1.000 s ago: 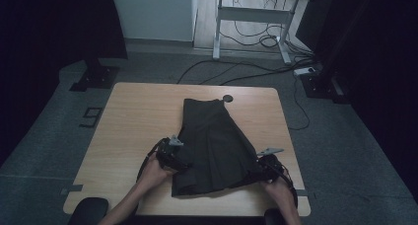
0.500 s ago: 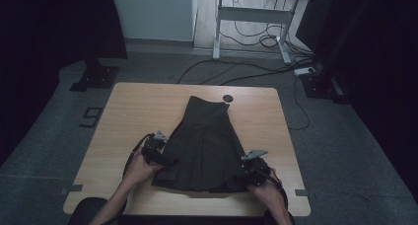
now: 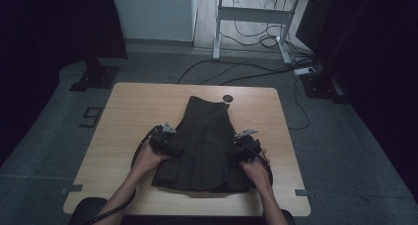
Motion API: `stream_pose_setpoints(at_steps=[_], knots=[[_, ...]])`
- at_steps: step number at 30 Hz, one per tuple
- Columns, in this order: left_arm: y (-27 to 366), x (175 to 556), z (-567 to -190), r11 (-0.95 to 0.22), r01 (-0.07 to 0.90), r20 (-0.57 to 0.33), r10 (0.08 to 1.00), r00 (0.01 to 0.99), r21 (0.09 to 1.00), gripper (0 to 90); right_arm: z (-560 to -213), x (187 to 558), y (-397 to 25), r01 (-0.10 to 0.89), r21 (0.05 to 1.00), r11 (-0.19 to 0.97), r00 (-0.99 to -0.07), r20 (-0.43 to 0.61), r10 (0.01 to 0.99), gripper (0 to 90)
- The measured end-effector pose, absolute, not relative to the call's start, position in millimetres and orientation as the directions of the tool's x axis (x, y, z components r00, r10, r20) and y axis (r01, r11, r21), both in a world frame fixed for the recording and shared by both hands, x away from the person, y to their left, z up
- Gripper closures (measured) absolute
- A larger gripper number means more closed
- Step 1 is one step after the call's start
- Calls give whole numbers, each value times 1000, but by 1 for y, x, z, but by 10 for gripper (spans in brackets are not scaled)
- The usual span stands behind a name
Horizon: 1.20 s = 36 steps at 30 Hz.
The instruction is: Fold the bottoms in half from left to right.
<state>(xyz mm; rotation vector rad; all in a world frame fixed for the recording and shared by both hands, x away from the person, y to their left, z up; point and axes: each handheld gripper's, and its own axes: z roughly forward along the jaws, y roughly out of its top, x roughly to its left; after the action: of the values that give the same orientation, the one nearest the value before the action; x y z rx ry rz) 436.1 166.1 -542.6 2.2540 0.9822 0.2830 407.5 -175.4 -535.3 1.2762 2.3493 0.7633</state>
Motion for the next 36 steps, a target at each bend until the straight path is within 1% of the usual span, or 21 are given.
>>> stream_pose_setpoints(at_steps=[1,2,3,7,9,16,36], knots=[[168,437,-544,-487,587,-80,721,688,647,15,-537,407,-178,655,622,429,-522,-38,852,157],[169,435,-545,-484,583,-77,723,686,652,13,-539,406,-181,663,629,406,-512,-14,859,157],[168,434,-545,-477,585,-76,729,680,655,13,-539,406,-181,663,629,406,-512,-14,859,157],[169,425,-547,-445,587,-71,754,653,676,23,-543,402,-183,681,645,347,-482,38,875,160],[171,419,-548,-437,586,-71,759,647,682,27,-543,400,-183,679,648,345,-481,36,876,161],[176,397,-548,-435,587,-69,761,645,683,32,-544,382,-179,660,653,372,-517,35,855,164],[180,332,-548,-435,586,-73,758,648,683,43,-543,335,-176,647,647,403,-554,36,831,164]])
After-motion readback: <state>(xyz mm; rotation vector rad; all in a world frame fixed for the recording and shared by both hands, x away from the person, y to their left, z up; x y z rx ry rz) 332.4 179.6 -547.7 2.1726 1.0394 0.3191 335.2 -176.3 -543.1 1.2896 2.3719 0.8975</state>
